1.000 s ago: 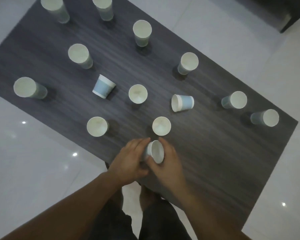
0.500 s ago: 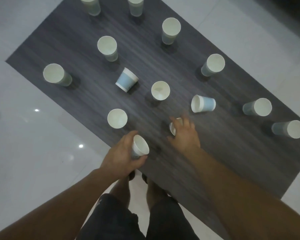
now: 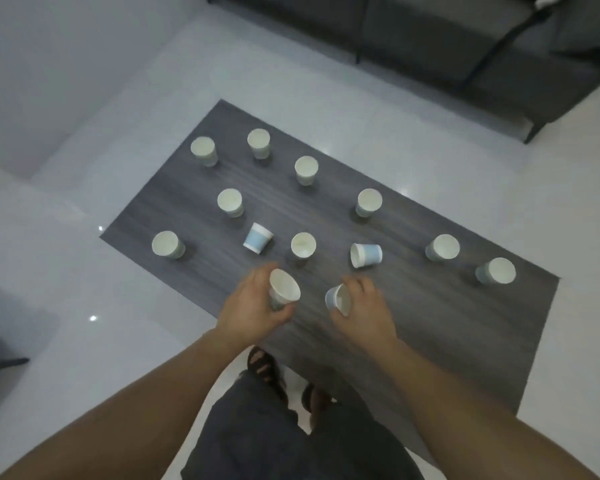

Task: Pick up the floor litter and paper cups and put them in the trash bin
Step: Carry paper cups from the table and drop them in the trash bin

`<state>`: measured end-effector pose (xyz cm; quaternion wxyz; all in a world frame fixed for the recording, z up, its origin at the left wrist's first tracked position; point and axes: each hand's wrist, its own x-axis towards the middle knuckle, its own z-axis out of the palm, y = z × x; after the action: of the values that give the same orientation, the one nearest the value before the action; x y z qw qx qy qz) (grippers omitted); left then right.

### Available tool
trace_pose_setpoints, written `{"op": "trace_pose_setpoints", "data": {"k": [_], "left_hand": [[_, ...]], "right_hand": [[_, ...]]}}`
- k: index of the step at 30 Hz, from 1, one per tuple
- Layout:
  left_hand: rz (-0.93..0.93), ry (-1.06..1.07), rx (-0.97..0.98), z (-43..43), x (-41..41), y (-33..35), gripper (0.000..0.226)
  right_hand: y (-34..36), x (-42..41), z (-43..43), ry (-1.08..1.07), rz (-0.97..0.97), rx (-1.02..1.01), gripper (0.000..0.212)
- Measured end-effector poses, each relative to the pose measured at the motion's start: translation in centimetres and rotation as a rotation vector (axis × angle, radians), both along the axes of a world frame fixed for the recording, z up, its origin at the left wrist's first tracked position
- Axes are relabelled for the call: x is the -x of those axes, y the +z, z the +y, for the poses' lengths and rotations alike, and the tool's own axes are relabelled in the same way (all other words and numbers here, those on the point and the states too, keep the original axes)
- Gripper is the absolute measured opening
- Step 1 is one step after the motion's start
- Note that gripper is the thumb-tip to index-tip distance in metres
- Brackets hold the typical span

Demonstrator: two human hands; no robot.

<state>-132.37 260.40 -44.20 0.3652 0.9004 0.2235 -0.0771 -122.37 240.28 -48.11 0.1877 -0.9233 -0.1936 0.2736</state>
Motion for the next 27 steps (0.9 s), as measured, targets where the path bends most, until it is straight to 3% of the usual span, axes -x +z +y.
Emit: {"op": "trace_pose_setpoints", "data": {"k": [7,17,27], "left_hand": [[-0.150,-0.144,-0.109,0.8,-2.5,5.7,0.049],[-0.203,-0.485,-0.071,1.5,-5.4,9.7,0.079],[-0.269,-0.994,0.016,-12.3,-1.9,10.6,0.080]], "right_hand": [[6.7,-0.5,-0.8,-0.161,-0.111,-0.043,0.066],[12.4,6.7,-0.5,-0.522,-0.272,-0.031,0.064],[14.6,21.3,-10.1,-1.038,-0.310,0.083,0.067]]}}
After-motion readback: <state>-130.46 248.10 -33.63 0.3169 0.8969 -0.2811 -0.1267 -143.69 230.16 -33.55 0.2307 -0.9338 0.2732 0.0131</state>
